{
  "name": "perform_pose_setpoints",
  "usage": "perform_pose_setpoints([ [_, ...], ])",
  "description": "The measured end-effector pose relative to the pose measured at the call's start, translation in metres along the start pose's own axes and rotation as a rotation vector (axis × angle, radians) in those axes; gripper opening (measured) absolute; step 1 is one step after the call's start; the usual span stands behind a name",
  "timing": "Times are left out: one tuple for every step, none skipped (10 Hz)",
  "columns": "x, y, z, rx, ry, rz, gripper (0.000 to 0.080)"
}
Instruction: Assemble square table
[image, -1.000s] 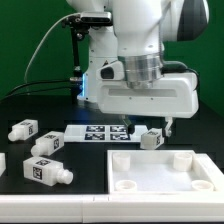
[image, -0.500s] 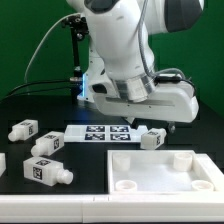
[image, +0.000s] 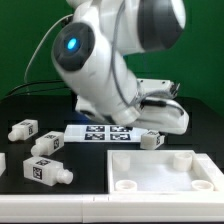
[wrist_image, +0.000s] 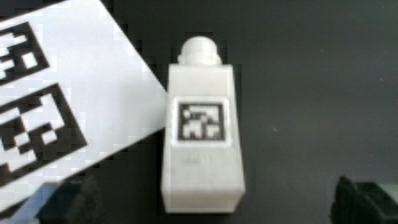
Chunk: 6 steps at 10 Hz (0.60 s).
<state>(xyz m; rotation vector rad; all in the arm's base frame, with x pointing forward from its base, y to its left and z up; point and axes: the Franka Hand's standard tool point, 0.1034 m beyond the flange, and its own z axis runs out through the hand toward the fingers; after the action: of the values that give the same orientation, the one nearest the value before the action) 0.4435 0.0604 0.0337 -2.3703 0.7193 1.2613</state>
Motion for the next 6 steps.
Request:
perform_pose_setpoints([
  [0.005, -0.006, -0.003, 0.000, -0.043, -0.013, 0.0649],
  [0.004, -0.006, 0.001, -0.002, -0.090, -0.013, 0.0649],
  [0.006, -0.003, 0.002, -0.002, -0.098, -0.008, 0.0649],
  [0.006, -0.004, 0.002, -0.002, -0.095, -0.009, 0.0649],
  [0.007, -0.003, 0.005, -0.004, -0.093, -0.009, 0.0649],
  [0.007, 0.001, 0.017, -0.010, -0.086, -0.007, 0.0649],
])
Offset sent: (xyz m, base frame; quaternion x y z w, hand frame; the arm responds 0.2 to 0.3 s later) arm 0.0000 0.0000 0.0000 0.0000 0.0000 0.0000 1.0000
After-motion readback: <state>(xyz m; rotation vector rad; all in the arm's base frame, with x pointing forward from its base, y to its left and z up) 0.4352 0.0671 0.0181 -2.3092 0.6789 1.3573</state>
